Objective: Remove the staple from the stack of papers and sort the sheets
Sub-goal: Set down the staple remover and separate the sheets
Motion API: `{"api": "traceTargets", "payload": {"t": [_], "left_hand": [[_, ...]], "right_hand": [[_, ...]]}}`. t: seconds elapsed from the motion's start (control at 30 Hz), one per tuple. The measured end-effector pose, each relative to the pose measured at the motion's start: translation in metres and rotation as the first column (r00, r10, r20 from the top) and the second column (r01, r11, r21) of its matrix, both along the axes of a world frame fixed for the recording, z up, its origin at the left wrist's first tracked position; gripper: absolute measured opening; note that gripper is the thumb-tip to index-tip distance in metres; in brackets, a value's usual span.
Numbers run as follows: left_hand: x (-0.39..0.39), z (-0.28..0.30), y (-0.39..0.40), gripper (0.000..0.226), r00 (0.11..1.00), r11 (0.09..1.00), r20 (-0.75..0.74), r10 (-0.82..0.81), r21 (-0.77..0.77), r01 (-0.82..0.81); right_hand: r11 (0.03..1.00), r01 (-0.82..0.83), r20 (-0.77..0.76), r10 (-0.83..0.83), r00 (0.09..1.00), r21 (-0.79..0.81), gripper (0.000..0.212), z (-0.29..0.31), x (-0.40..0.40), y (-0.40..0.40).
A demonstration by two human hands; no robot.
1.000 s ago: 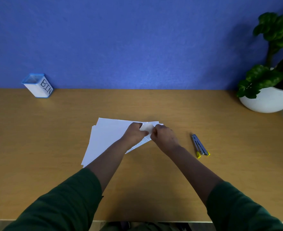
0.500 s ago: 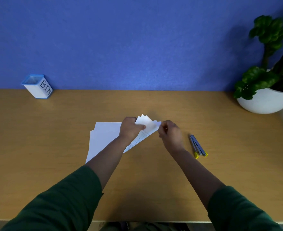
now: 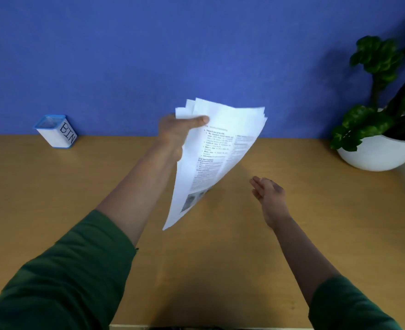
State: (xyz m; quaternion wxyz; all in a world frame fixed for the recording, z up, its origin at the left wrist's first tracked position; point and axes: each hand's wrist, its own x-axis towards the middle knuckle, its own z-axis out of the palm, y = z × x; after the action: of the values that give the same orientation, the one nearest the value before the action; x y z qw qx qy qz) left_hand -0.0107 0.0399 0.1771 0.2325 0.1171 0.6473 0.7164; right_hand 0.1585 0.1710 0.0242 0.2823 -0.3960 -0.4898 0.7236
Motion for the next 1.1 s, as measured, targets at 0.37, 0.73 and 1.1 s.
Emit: {"api": "traceTargets", "payload": {"t": [0.37,0.73,1.1], "left_hand": [[-0.051,-0.039,-0.023,0.029,0.938,0.958,0.267,0.223,-0.236,-0.161],[-0.053,-0.122,-0.032,0.041,0.798,0.818,0.294,0.526,-0.429,-0.382],[-0.061,-0.157,-0.040,0.044,0.848,0.764,0.128,0.514,-0.518,-0.385]], "right_hand": [[0.994,-0.086,-0.005,0.086,0.996,-0.068,0.018,-0.007,-0.005,0.005],[0.969,-0.244,0.225,0.245,0.943,-0.031,0.014,-0.031,-0.008,-0.015],[0.960,-0.279,0.408,0.271,0.872,-0.041,0.029,-0.031,-0.017,-0.017]]}}
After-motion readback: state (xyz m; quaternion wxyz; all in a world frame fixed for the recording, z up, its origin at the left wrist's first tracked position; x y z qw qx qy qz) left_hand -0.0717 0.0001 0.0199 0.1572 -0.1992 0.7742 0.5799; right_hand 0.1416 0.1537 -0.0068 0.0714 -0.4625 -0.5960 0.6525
